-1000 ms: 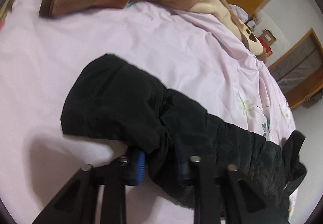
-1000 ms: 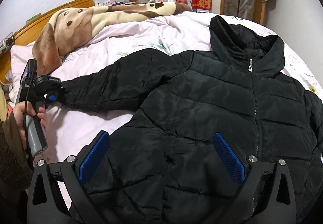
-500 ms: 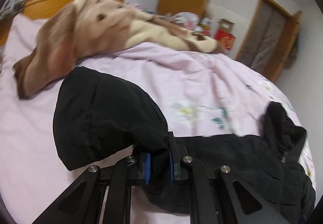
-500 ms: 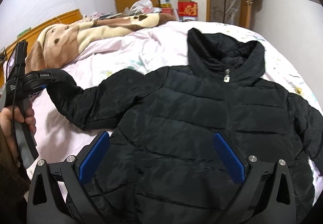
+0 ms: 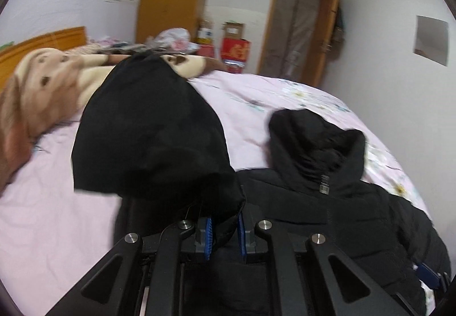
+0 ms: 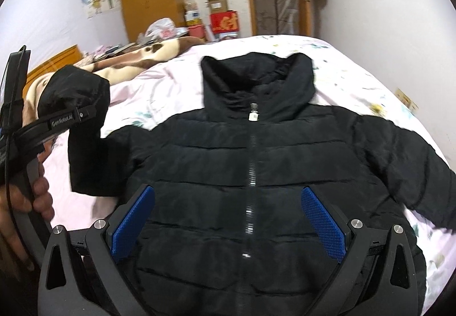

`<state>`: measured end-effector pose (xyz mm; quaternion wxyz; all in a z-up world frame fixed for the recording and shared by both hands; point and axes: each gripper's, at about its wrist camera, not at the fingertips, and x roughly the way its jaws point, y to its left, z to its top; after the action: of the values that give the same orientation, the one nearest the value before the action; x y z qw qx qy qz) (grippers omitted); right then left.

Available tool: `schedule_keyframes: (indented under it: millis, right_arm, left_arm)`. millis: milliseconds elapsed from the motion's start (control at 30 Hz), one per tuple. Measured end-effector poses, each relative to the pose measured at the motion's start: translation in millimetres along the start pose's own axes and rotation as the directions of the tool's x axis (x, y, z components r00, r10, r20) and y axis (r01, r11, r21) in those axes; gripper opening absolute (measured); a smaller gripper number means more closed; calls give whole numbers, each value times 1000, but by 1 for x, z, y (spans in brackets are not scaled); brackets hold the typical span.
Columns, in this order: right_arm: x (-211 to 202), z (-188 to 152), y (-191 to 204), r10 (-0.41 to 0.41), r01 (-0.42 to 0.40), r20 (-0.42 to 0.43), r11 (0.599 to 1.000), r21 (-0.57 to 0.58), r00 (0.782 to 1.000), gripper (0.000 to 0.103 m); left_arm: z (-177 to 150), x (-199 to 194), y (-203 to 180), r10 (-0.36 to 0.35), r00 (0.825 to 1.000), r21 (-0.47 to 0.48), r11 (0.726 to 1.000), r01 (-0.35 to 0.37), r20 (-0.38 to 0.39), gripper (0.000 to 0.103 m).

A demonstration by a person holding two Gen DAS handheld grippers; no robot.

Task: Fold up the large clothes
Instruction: 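Fold the held sleeve across the jacket body with the left tool, release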

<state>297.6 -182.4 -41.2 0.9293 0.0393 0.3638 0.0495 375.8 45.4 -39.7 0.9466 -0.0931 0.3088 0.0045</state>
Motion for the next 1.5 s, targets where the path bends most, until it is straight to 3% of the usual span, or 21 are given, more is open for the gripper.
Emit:
schedule_keyframes:
  millis: [333,433,667,867,1033,1067,1100,1167,1233,1367,1500]
  right_arm:
    - [-4,-7,-51,-54,53,5,995,87,999,102]
    - [-4,-11,-67,-74,74,-2,991,115,997,102]
    - [0,-18,-102,-130,131,-19,977,170,991,102]
    - [7,-22,-130,-168,175,-49,962,211,985,102]
    - [17,-15,-135,-173,181,-55,963,200,983,102]
    - [20,-11,-135,-165,171,-48,964,204,985,102]
    - [23,-8,-136,-157,163,-47,964,208,987,102]
    - [36,-1,-137,-117,126,-51,966,226,992,102]
    - [50,3,-135,-73,93,-86,965,247,994,102]
    - [74,5,-119,38,-11,-103,968,249,994,102]
    - [107,3,-92,20,8,-180,988,154,984,101]
  left_arm:
    - [-30,19,-79,-99,993,82,991,104,-60,14]
    - [-41,25,-102,-108,991,145,982,119,-78,14]
    - [-74,52,-153,-180,968,197,957,213,-174,14]
    - [-99,74,-171,-172,952,234,944,233,-255,17]
    - [-102,67,-155,-226,925,196,936,293,-305,40]
    - [-101,58,-148,-248,921,200,928,315,-302,51]
    - [-98,51,-143,-251,923,210,925,317,-291,64]
    - [-93,30,-132,-258,933,255,912,321,-251,72]
    - [-86,17,-117,-257,938,269,910,316,-232,73]
    - [-68,-4,-67,-248,950,178,943,282,-188,74]
    - [-50,2,-19,-108,982,135,982,129,-154,74]
